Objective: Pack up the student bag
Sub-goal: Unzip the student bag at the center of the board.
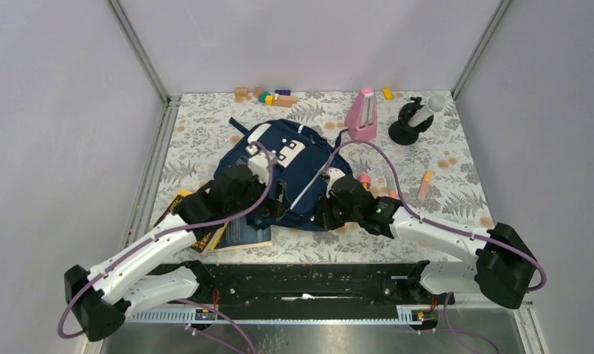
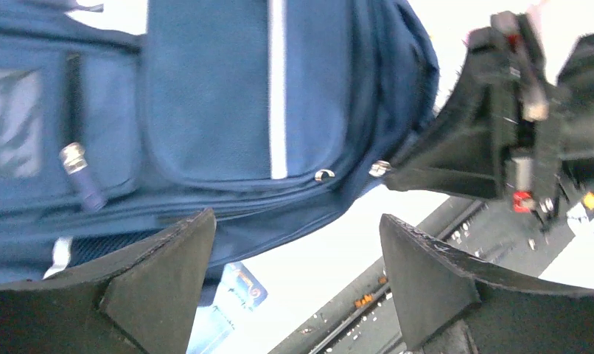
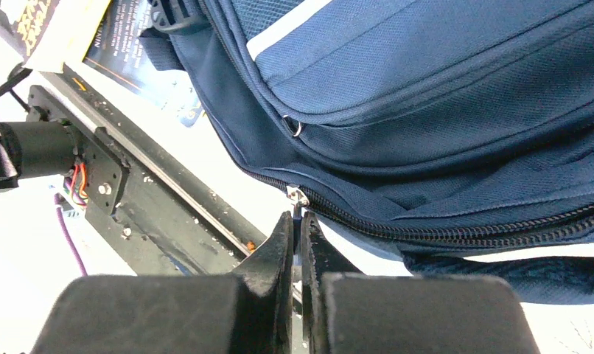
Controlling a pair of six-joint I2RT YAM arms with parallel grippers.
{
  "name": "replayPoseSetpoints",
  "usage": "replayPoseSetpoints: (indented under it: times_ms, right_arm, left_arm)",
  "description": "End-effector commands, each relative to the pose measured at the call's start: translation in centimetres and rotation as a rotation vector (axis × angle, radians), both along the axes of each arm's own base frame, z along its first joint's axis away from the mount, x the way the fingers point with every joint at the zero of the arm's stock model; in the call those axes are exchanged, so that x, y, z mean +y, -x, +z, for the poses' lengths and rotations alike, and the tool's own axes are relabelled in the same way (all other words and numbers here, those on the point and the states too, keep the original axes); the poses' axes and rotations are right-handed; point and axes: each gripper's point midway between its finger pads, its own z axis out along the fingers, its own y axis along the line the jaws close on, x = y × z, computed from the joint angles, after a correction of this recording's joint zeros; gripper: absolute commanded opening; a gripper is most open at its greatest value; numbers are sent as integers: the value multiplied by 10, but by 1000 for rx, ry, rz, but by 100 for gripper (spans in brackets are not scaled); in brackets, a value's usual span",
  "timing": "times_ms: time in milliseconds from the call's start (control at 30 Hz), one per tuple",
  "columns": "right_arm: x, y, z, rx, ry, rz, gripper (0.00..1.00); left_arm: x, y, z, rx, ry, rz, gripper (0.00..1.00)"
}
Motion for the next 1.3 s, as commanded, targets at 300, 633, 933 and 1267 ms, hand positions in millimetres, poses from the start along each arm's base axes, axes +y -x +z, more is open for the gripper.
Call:
replayPoseSetpoints:
  times_ms: [300, 633, 933, 1267]
  right_arm:
    - [3, -6, 5, -17, -32, -43, 0]
    - [9, -5, 5, -3, -52, -29, 0]
    - [11, -5, 2, 6, -50, -24, 0]
    - [9, -3, 0, 10, -49, -29, 0]
  left_arm:
    - [108, -34, -40, 150, 297, 905, 73]
    - [123, -28, -89, 305, 454, 1198, 71]
    - [125, -36, -104, 296, 451, 1242, 64]
    - [122, -44, -120, 299, 424, 1254, 53]
